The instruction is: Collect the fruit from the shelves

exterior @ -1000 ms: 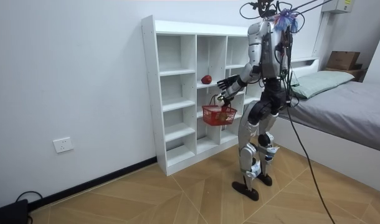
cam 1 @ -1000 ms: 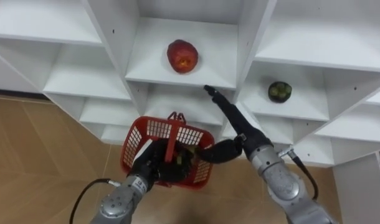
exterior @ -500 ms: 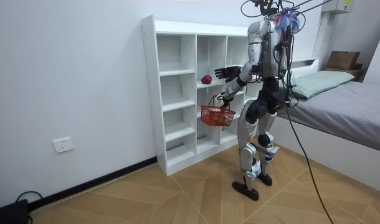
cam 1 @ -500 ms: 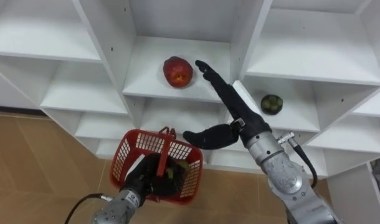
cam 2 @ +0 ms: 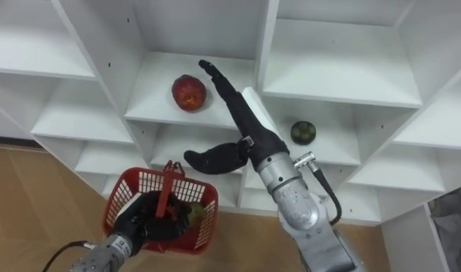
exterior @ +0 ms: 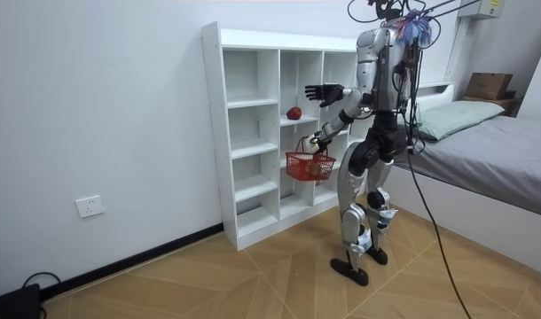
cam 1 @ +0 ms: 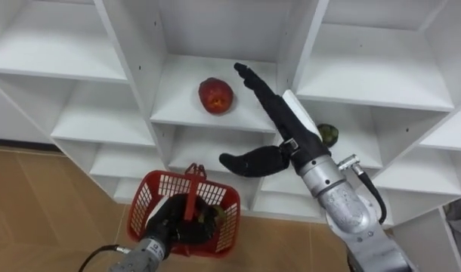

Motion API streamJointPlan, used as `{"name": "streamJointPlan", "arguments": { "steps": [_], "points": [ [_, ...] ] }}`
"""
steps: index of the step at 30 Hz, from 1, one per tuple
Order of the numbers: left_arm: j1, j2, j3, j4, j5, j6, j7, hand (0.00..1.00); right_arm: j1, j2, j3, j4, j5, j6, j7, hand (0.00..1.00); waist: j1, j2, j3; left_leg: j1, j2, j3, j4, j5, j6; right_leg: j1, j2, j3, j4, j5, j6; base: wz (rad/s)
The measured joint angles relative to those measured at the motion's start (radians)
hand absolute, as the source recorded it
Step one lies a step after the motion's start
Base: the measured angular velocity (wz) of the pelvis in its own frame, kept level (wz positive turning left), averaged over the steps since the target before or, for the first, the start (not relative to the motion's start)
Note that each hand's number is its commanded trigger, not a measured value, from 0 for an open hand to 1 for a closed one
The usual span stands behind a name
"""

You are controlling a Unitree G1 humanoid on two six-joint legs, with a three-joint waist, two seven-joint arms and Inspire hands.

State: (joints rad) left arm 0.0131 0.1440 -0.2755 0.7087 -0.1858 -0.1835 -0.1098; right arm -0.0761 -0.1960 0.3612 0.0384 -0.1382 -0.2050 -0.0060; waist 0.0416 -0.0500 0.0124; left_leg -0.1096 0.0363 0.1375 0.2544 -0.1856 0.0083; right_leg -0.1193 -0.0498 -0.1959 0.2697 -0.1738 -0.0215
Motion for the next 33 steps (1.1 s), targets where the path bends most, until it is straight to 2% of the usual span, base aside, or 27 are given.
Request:
{"name": "streamJointPlan", "arguments": {
  "steps": [2, 7, 12, 13, 15, 20, 25, 33],
  "points": [
    [0.004, -0.001, 0.000, 0.000, 0.000, -0.002, 0.000, 1.00, -0.001, 0.000, -0.013, -0.001, 0.021, -0.018, -0.003, 0.00, 0.013, -0.010, -0.0053, 0.002, -0.005, -0.001, 0.000, 0.001, -0.001, 0.003, 0.001, 0.000, 0.001, 0.001, 0.000, 0.00],
    [0.006, -0.010, 0.000, 0.021, -0.009, -0.011, 0.000, 1.00, -0.004, 0.001, -0.034, -0.001, 0.021, -0.029, -0.015, 0.00, 0.028, -0.014, -0.0038, 0.018, -0.008, -0.005, -0.005, 0.001, 0.000, 0.020, -0.002, -0.003, -0.003, 0.001, 0.001, 0.01],
    [0.007, -0.012, 0.001, 0.060, -0.017, -0.011, 0.000, 1.00, -0.004, -0.003, -0.044, -0.001, 0.015, -0.034, -0.040, 0.00, 0.030, -0.018, 0.0018, 0.017, -0.009, -0.012, -0.005, 0.000, 0.000, 0.034, -0.002, -0.021, -0.017, 0.001, 0.003, 0.08],
    [0.007, -0.008, 0.001, 0.061, -0.018, -0.011, 0.000, 1.00, -0.005, -0.003, -0.055, -0.001, 0.015, -0.035, -0.050, 0.00, 0.033, -0.022, 0.0071, 0.014, -0.009, -0.014, -0.004, 0.000, -0.001, 0.033, -0.004, -0.027, -0.017, 0.001, 0.003, 0.12],
    [0.007, -0.006, 0.003, 0.065, -0.018, -0.011, -0.001, 1.00, -0.005, -0.008, -0.070, -0.001, 0.015, -0.035, -0.062, 0.00, 0.039, -0.024, 0.0100, 0.007, -0.009, -0.015, -0.002, 0.000, 0.000, 0.031, -0.004, -0.029, -0.019, 0.000, 0.004, 0.09],
    [0.012, 0.009, 0.012, 0.068, -0.016, -0.011, -0.006, 1.00, -0.006, -0.023, -0.081, -0.001, 0.017, -0.035, -0.095, 0.00, 0.046, -0.022, 0.0101, -0.003, -0.010, -0.028, -0.001, 0.000, 0.000, 0.031, -0.005, -0.040, -0.026, -0.001, 0.006, 0.09],
    [0.027, 0.007, 0.035, 0.067, -0.006, -0.010, -0.011, 1.00, -0.028, -0.023, -0.080, 0.034, 0.017, -0.047, -0.117, 0.00, 0.047, -0.017, 0.0136, -0.003, -0.012, -0.036, 0.003, 0.000, 0.000, 0.037, -0.004, -0.052, -0.023, -0.001, 0.006, 0.06],
    [0.028, 0.006, 0.037, 0.067, -0.006, -0.009, -0.011, 1.00, -0.063, -0.025, -0.081, 0.091, 0.024, -0.046, -0.136, 0.00, 0.053, -0.017, 0.0139, -0.021, -0.013, -0.064, 0.023, 0.000, 0.001, 0.037, -0.011, -0.069, -0.012, -0.001, 0.006, 0.09]
  ]
}}
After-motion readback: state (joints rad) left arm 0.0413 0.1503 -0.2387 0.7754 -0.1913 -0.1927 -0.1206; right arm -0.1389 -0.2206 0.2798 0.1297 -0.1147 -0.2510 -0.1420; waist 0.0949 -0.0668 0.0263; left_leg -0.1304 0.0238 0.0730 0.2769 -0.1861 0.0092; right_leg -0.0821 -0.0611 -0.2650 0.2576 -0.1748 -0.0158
